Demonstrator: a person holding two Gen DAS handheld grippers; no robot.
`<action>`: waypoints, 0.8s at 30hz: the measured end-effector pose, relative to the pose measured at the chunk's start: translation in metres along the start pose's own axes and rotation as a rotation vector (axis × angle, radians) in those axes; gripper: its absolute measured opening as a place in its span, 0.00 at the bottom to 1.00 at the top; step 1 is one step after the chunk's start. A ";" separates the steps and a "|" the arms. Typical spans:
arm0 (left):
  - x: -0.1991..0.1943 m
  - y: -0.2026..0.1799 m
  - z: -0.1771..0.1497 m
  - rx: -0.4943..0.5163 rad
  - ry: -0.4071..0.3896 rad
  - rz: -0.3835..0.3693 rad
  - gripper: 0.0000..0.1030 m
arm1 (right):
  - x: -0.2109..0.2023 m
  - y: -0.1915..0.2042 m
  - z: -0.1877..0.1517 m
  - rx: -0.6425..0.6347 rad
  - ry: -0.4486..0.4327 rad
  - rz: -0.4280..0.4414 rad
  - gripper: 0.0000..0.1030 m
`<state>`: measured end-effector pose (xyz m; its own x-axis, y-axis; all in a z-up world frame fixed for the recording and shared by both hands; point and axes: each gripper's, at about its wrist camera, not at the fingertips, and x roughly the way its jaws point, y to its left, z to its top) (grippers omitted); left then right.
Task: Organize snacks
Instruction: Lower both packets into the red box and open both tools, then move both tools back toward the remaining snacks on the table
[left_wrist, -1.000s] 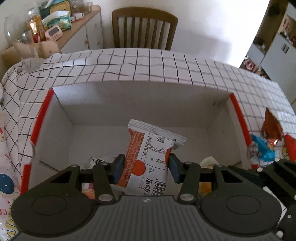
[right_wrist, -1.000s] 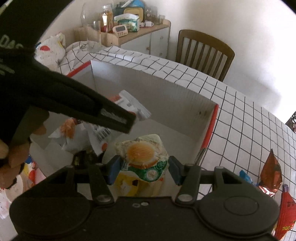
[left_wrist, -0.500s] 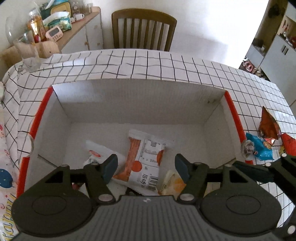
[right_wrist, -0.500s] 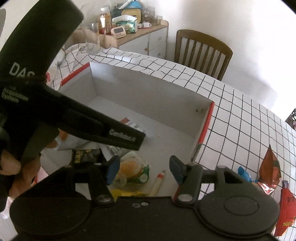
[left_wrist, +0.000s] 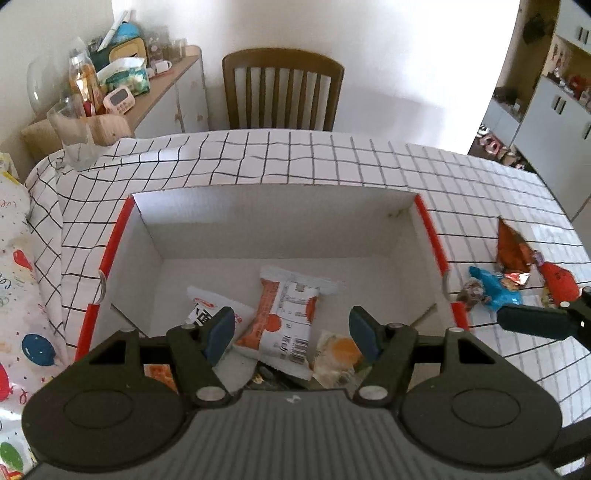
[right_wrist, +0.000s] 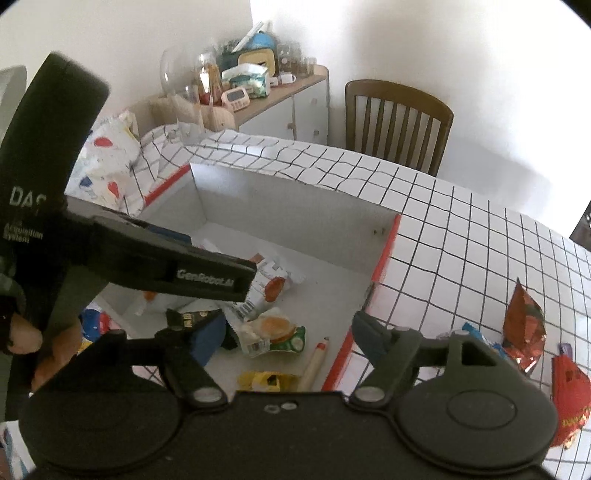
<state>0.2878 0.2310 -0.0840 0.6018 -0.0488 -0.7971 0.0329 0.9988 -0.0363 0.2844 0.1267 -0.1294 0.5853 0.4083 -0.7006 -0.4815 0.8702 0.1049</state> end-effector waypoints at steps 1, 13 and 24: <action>-0.003 -0.001 -0.001 -0.002 -0.007 -0.002 0.66 | -0.005 -0.002 -0.001 0.005 -0.007 0.003 0.76; -0.052 -0.035 -0.012 0.031 -0.092 -0.058 0.73 | -0.064 -0.037 -0.025 0.087 -0.096 0.020 0.83; -0.089 -0.089 -0.032 0.085 -0.160 -0.147 0.81 | -0.113 -0.069 -0.059 0.133 -0.162 0.034 0.94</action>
<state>0.2060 0.1467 -0.0290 0.7039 -0.2007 -0.6814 0.1925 0.9773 -0.0890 0.2133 0.0045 -0.0994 0.6724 0.4674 -0.5739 -0.4186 0.8796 0.2260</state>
